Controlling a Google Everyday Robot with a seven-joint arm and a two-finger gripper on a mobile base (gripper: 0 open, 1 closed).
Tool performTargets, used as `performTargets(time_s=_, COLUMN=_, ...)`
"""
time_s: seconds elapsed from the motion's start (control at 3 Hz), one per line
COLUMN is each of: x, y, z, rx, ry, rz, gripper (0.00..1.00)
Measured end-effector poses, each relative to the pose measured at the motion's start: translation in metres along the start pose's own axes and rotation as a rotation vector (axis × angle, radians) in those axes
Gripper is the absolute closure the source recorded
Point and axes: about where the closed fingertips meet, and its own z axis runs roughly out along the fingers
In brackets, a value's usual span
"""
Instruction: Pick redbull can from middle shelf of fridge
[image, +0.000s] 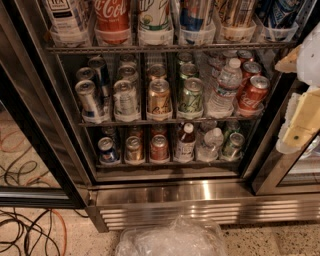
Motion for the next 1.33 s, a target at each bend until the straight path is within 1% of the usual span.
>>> performTargets(time_s=0.33, x=-0.004, y=0.000, z=0.002, rx=0.011, ry=-0.015, rz=0.001, gripper=0.00)
performTargets(time_s=0.67, x=-0.013, y=0.003, z=0.010, rx=0.023, ry=-0.064, rz=0.011, gripper=0.00)
performTargets(time_s=1.0, x=-0.025, y=0.006, z=0.023, rx=0.031, ry=-0.151, rz=0.027, gripper=0.00)
performTargets(time_s=1.33, x=-0.040, y=0.010, z=0.040, rx=0.037, ry=-0.257, rz=0.044, gripper=0.00)
